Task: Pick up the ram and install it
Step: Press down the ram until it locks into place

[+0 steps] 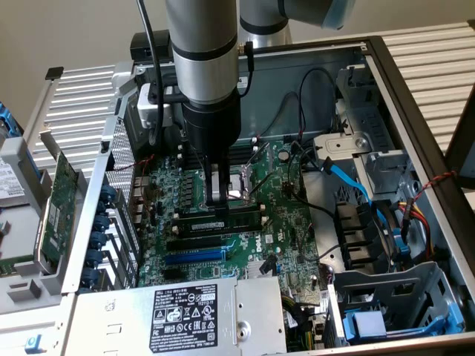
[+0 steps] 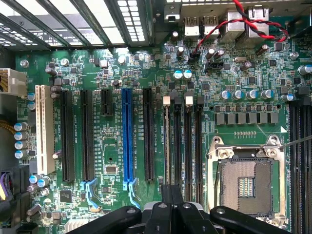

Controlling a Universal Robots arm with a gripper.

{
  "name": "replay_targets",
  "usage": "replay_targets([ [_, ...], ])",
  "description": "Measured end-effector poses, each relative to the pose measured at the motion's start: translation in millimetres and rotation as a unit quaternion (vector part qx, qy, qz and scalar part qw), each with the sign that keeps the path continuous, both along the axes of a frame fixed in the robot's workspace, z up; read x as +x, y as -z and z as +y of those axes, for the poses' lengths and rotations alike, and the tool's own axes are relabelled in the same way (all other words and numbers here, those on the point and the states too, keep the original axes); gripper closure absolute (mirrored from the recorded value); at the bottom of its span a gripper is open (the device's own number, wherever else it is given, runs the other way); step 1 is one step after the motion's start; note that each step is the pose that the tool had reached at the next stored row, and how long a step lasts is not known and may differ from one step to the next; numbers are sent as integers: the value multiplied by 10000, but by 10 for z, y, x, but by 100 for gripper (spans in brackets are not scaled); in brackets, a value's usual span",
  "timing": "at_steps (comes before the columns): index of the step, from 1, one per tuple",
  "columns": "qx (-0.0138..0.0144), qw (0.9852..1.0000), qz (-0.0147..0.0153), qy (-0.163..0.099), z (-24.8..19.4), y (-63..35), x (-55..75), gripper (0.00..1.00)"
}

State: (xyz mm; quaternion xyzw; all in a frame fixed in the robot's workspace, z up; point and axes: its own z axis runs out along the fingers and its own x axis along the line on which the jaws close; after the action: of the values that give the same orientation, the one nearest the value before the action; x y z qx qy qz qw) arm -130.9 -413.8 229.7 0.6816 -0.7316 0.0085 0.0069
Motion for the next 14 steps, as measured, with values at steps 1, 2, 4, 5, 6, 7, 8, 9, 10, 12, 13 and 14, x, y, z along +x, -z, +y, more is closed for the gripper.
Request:
replay_targets([
  [1, 0, 10000, 0, 0, 0, 0, 0, 89],
  [2, 0, 10000, 0, -1, 0, 0, 0, 89],
  [4, 0, 10000, -1, 0, 0, 0, -2, 89],
  [5, 0, 10000, -1, 0, 0, 1, -3, 89],
  [6, 0, 10000, -1, -1, 0, 1, -5, 89],
  [7, 0, 10000, 0, 0, 0, 1, -7, 89],
  [8, 1, 10000, 0, 0, 0, 1, -10, 89],
  [9, 0, 10000, 0, -1, 0, 1, -11, 89],
  [10, 0, 10000, 0, -1, 0, 1, -13, 89],
  [12, 0, 10000, 0, -1, 0, 2, -14, 89],
  [13, 0, 10000, 0, 0, -1, 3, -14, 89],
  [14, -1, 10000, 1, 0, -1, 3, -15, 89],
])
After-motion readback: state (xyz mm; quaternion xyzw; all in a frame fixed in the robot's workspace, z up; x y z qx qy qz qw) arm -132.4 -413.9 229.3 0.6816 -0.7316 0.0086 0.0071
